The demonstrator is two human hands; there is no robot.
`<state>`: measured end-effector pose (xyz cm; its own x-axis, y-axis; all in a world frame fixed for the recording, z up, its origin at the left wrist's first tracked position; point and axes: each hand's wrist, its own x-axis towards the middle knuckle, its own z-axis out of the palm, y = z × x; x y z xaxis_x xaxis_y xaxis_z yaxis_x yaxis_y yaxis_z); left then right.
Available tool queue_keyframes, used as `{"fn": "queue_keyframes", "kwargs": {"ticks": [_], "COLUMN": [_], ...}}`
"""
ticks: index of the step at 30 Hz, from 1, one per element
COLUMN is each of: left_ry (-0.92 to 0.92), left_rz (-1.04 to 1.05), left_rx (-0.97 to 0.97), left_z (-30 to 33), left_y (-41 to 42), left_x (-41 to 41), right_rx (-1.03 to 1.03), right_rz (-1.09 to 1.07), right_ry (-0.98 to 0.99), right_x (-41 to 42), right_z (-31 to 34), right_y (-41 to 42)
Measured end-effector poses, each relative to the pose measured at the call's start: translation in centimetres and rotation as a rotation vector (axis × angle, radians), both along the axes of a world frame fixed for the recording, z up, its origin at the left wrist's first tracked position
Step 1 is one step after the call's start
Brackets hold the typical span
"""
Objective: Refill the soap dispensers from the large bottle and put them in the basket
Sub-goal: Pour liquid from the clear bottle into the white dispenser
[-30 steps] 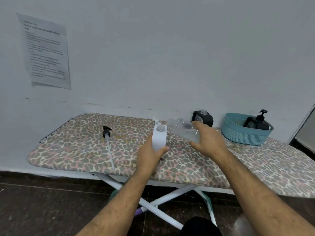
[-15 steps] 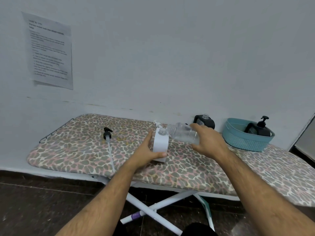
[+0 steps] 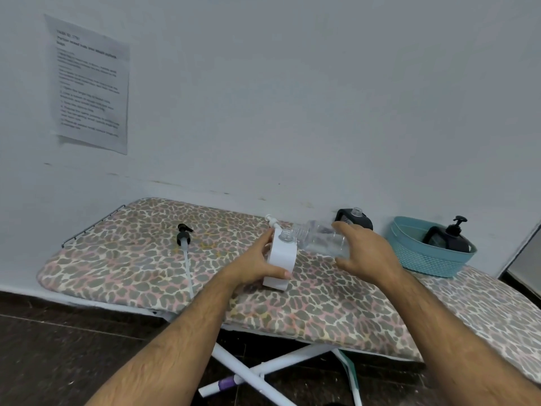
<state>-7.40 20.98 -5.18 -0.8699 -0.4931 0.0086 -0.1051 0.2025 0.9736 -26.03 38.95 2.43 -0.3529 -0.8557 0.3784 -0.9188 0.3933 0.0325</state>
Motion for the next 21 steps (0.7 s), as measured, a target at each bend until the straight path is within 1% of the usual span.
{"fn": "queue_keyframes", "kwargs": {"ticks": [6, 8, 13, 21], "left_ry": [-0.020, -0.031, 0.010, -0.007], "left_rz": [0.034, 0.044, 0.039, 0.080], "left_rx": [-0.096, -0.091, -0.028, -0.095], "left_z": [0.2, -0.1, -0.8, -1.0], "left_y": [0.4, 0.2, 0.4, 1.0], "left_x": [-0.4, -0.5, -0.7, -1.0], "right_rx": [0.014, 0.016, 0.047, 0.096], "right_rz": [0.008, 0.012, 0.001, -0.009], "right_ry": [0.019, 0.019, 0.019, 0.054], "right_x": [-0.2, -0.3, -0.7, -1.3], "right_z": [0.4, 0.6, 1.0, 1.6], "right_y": [-0.1, -0.1, 0.1, 0.5]}}
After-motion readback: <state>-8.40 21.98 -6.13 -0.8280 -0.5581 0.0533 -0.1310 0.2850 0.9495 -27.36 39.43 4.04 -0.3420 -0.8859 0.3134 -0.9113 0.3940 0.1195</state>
